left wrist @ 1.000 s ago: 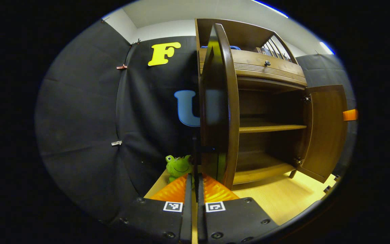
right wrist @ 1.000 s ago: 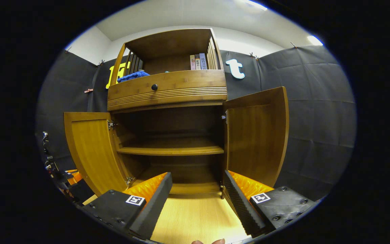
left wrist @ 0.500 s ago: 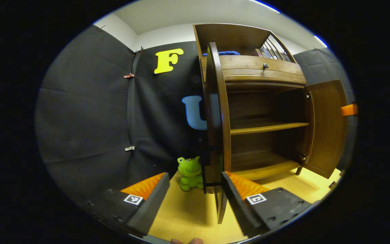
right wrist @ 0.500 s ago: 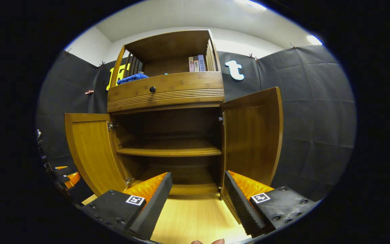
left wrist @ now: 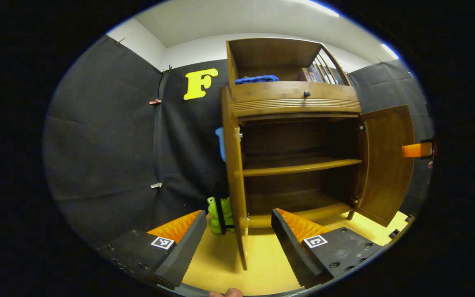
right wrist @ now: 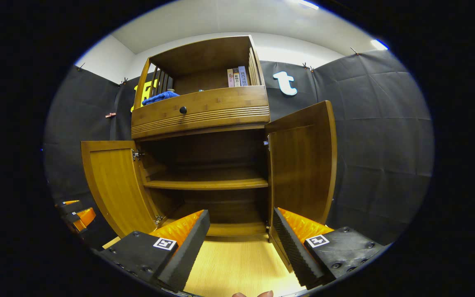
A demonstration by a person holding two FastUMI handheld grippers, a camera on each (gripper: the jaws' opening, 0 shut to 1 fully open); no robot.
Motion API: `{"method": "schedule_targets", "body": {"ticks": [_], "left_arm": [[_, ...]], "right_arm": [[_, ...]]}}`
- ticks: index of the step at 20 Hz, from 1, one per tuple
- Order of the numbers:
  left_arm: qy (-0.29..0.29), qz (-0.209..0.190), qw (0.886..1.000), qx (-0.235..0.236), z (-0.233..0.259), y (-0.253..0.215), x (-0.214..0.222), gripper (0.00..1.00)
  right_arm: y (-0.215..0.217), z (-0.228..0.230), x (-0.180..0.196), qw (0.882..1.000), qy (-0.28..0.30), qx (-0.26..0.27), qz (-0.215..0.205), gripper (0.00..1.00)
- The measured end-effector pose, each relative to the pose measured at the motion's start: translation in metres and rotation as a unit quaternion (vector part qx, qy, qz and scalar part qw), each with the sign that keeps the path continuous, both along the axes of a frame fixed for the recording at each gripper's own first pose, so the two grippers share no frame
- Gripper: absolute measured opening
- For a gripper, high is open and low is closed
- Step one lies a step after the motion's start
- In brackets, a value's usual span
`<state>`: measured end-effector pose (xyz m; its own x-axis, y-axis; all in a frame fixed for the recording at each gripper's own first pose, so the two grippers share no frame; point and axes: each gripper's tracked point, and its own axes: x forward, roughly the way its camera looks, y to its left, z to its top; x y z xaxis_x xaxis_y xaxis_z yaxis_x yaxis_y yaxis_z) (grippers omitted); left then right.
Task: Open the right door of the double-door shoe cabinet with the right hand, and open the left door with the left hand.
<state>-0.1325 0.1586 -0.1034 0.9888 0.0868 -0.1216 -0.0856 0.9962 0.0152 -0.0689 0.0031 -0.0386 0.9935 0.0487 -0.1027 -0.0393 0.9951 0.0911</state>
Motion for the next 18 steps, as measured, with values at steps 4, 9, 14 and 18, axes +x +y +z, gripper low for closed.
{"method": "schedule_targets", "body": {"ticks": [4, 9, 14, 18], "left_arm": [[-0.007, -0.004, 1.000, -0.021, 0.024, -0.037, 0.015, 0.98], [-0.018, -0.021, 0.999, -0.017, 0.045, -0.082, 0.029, 1.00], [-0.020, -0.041, 0.999, -0.016, 0.056, -0.123, 0.036, 1.00], [-0.039, -0.043, 0.998, -0.034, 0.075, -0.145, 0.044, 1.00]], "right_arm": [[-0.004, 0.006, -0.001, 1.000, -0.007, -0.002, 0.008, 0.97], [-0.013, 0.012, -0.003, 1.000, -0.014, -0.004, 0.013, 0.96], [-0.024, 0.012, -0.003, 1.000, -0.019, -0.002, 0.011, 0.98], [-0.030, 0.014, -0.001, 1.000, -0.026, -0.006, 0.012, 0.97]]}}
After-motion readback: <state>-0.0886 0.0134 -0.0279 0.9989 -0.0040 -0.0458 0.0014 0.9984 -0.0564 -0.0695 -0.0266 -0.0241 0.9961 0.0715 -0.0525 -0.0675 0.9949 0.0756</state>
